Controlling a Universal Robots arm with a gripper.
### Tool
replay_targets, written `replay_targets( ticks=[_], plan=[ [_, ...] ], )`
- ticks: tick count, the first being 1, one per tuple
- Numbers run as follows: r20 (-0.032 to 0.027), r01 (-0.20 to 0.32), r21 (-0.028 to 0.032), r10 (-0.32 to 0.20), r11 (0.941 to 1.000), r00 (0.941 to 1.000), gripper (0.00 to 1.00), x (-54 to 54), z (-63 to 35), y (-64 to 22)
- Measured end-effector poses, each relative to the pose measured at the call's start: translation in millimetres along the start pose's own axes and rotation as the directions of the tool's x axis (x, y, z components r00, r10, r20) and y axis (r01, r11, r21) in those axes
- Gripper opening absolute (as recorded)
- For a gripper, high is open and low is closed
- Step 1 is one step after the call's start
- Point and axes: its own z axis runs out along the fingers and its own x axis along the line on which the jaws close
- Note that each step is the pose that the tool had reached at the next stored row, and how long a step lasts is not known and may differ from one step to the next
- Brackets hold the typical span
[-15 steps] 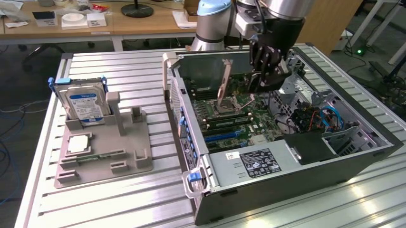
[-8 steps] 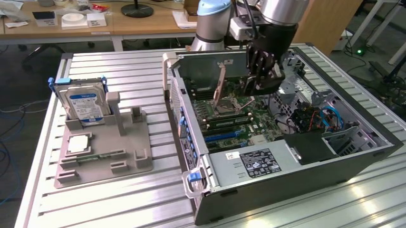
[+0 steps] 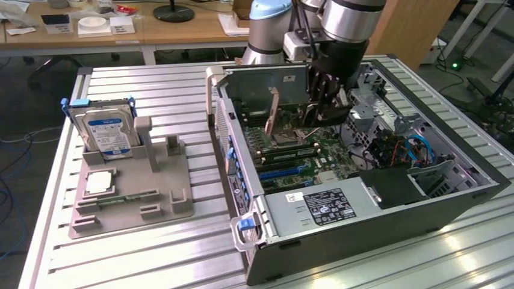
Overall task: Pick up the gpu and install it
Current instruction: 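Insert the gpu into the slot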
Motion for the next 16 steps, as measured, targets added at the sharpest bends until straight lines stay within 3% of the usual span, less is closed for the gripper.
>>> replay_targets(
  ticks=[3,9,13,16],
  plan=[
    [-0.0001,0.000,0.0000,0.000,1.0000,1.0000,0.28,0.3,5.4,8.1],
    [0.0030,-0.001,-0.0001,0.001,1.0000,1.0000,0.28,3.6,12.4,10.6],
    [0.0030,-0.001,0.0000,0.001,1.0000,1.0000,0.28,4.1,18.4,24.0],
    [0.0029,-0.001,-0.0001,0.001,1.0000,1.0000,0.28,5.7,23.8,24.7]
  ],
)
